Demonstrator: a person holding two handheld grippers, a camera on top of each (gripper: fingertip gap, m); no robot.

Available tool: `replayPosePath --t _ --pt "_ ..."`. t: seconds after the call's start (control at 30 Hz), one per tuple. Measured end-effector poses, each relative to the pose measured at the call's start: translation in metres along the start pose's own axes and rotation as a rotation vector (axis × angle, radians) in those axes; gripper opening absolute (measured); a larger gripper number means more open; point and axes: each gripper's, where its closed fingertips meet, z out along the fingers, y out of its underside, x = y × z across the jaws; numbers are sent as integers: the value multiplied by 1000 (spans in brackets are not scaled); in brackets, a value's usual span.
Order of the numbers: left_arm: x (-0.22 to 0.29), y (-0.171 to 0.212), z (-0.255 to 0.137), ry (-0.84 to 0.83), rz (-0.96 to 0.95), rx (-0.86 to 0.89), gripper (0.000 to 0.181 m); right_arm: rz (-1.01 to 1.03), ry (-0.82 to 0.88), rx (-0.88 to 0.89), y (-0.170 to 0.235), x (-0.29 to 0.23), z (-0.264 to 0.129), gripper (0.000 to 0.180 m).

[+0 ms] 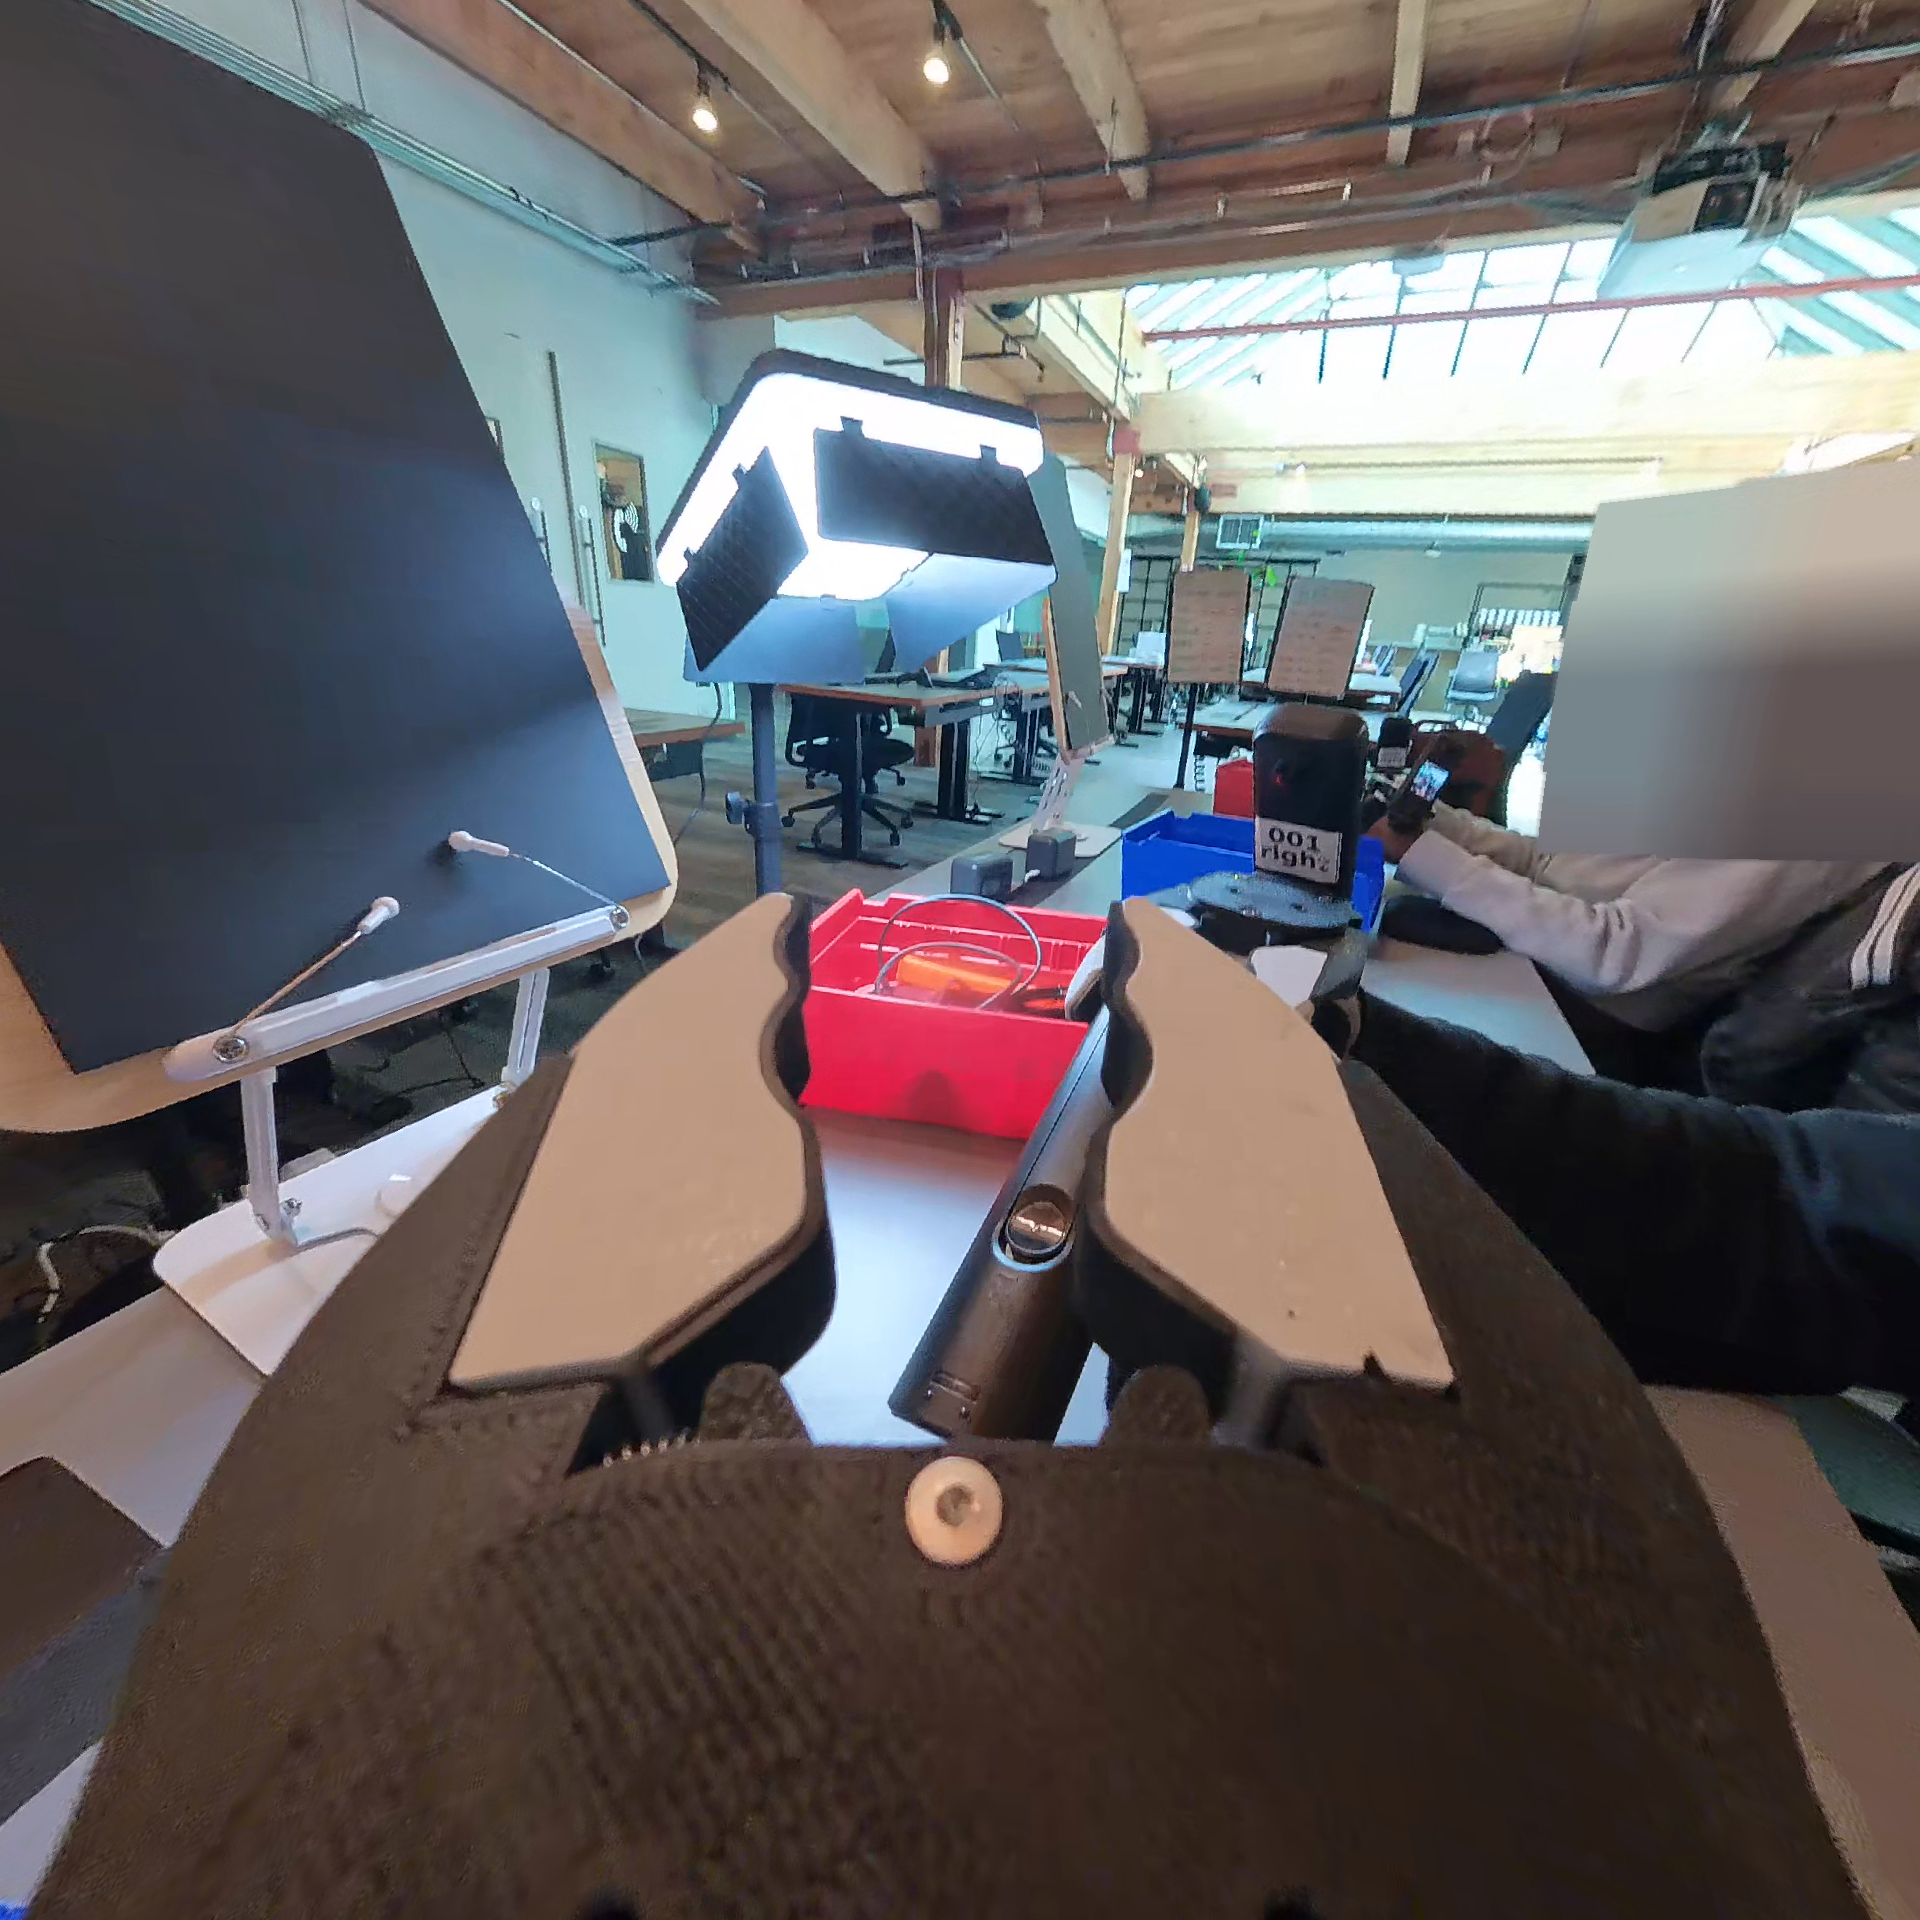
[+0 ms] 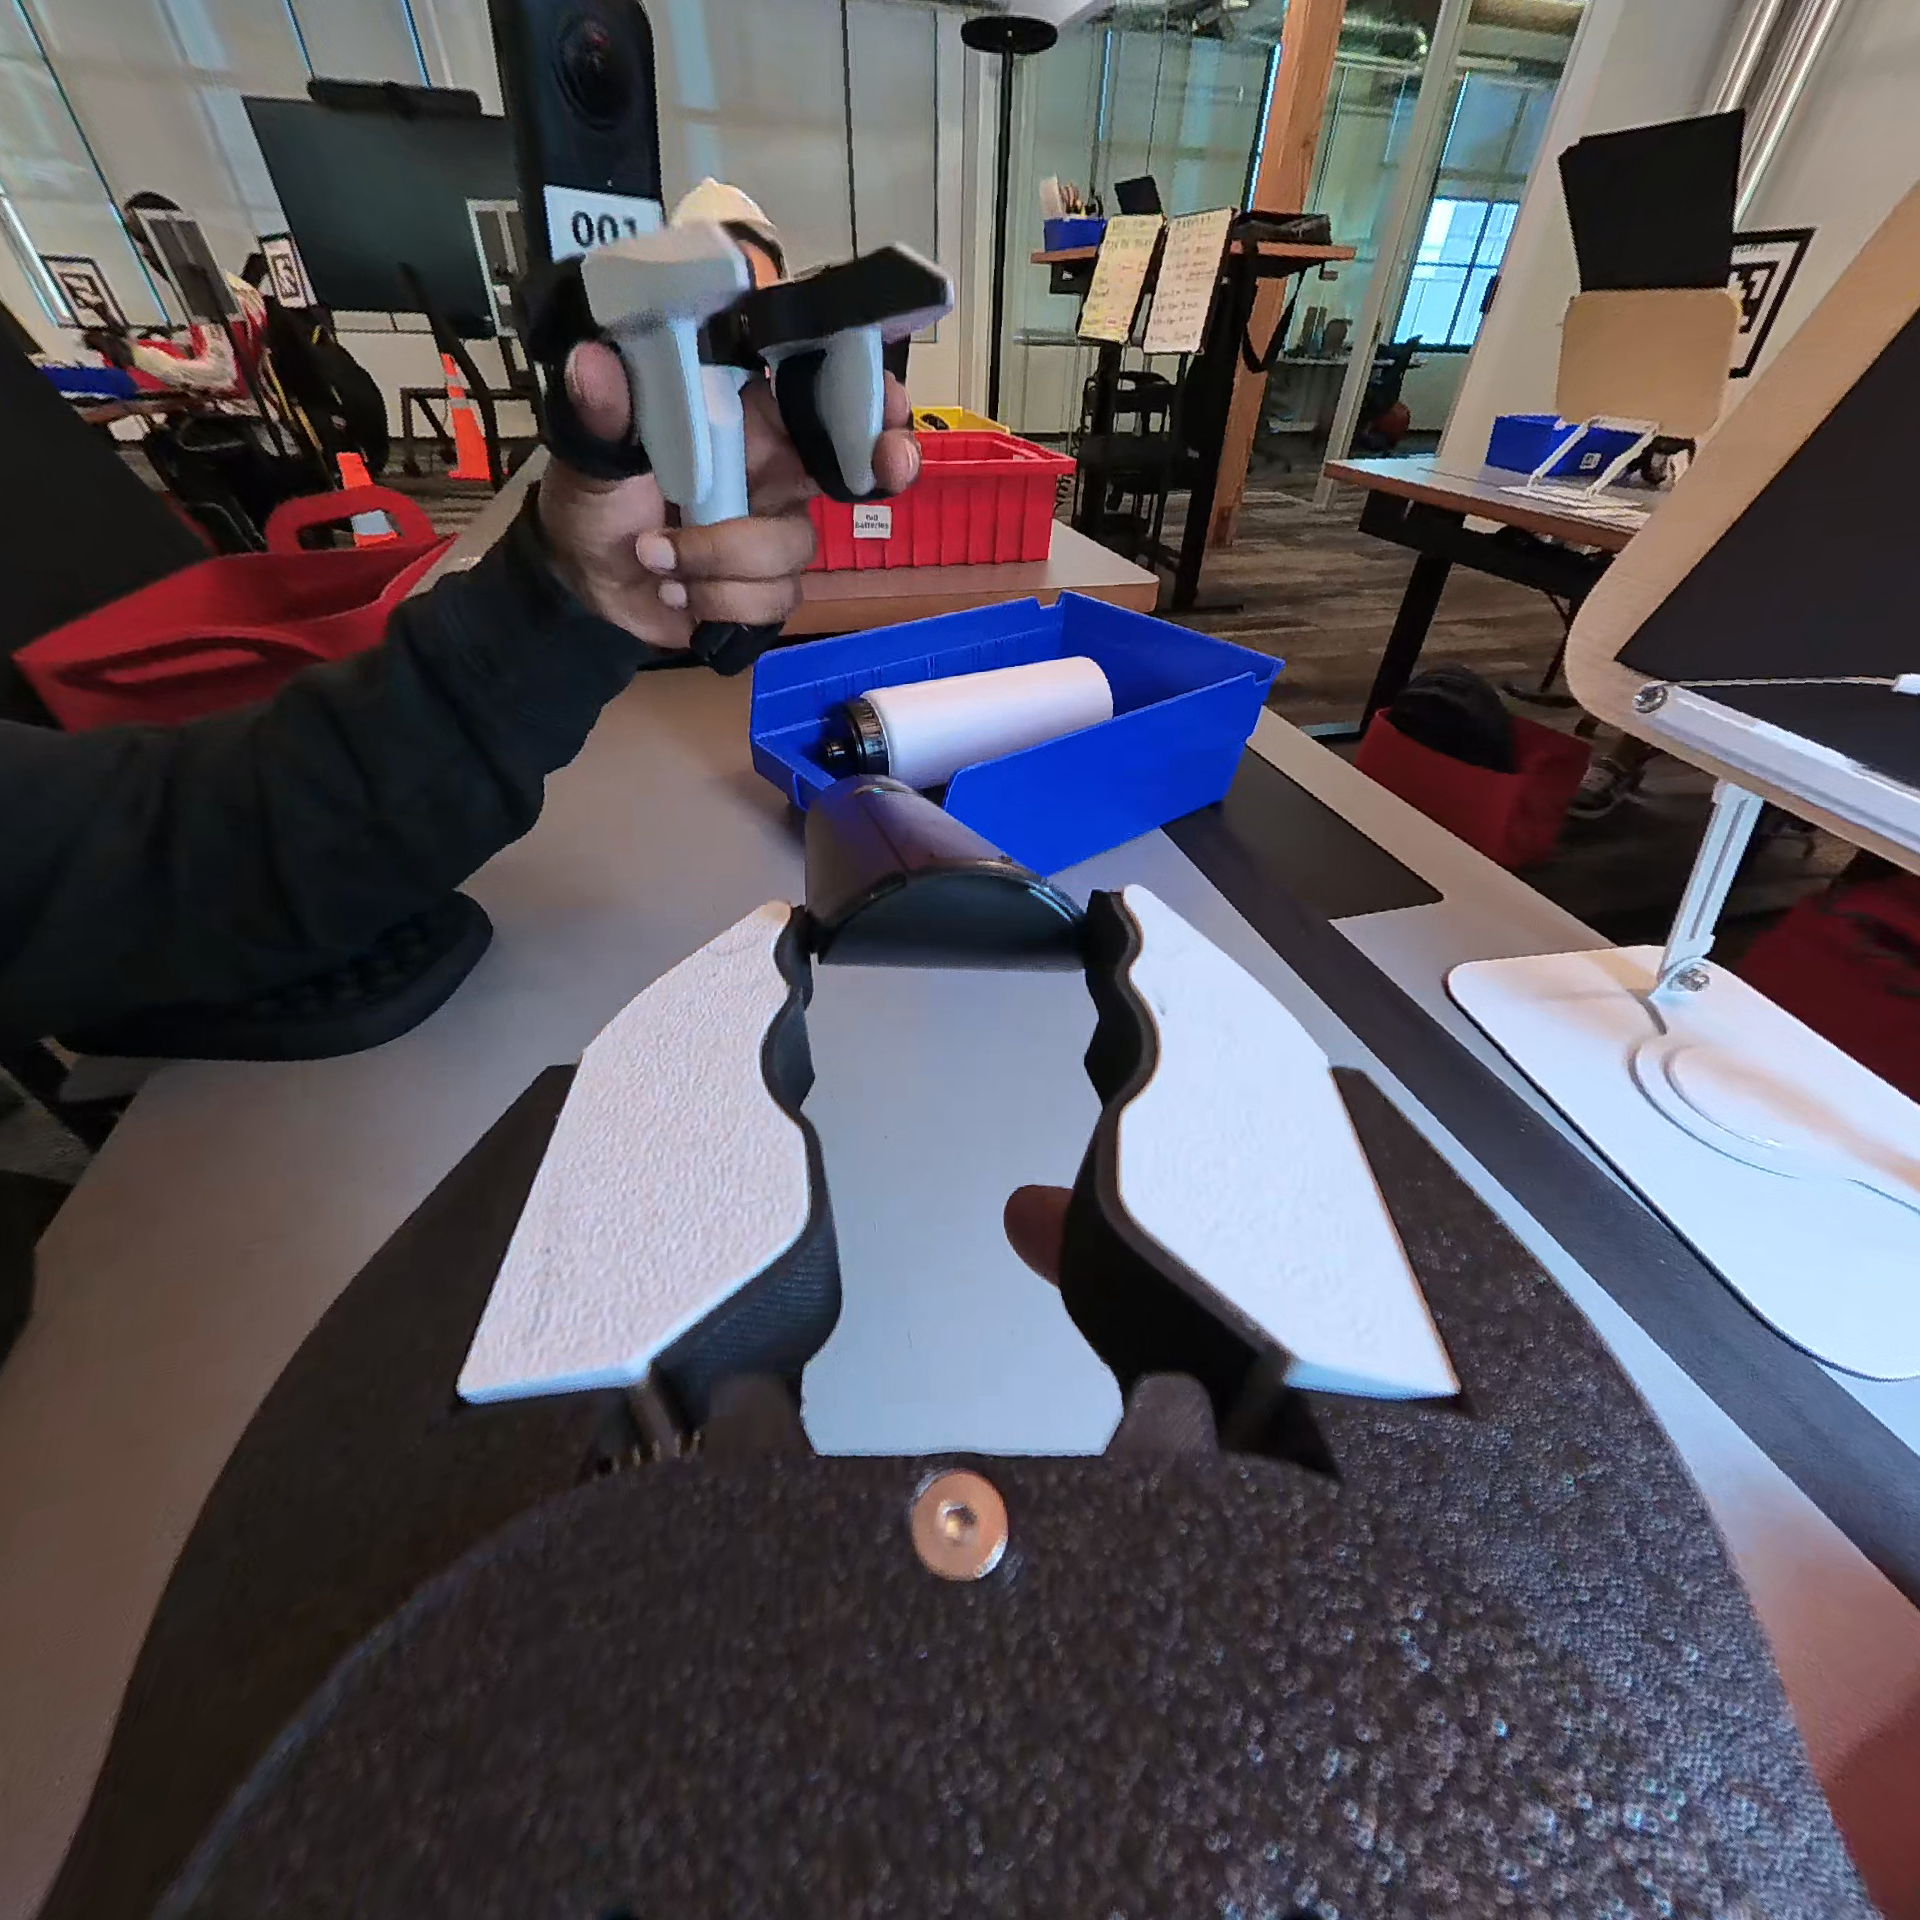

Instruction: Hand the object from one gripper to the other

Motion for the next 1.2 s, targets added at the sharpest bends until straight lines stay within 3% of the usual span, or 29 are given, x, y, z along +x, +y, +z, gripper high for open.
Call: replayPosePath --t 0.37,0.9,1.2 --pt "13 18 9 37 71 -112 53 11 1 65 -18 1 -11 52" --pt "63 117 44 161 373 -570 65 -60 -69 5 -18 -27 3 52" --pt "99 156 40 386 335 -708 53 -184 -186 -127 -3 -62 14 51"
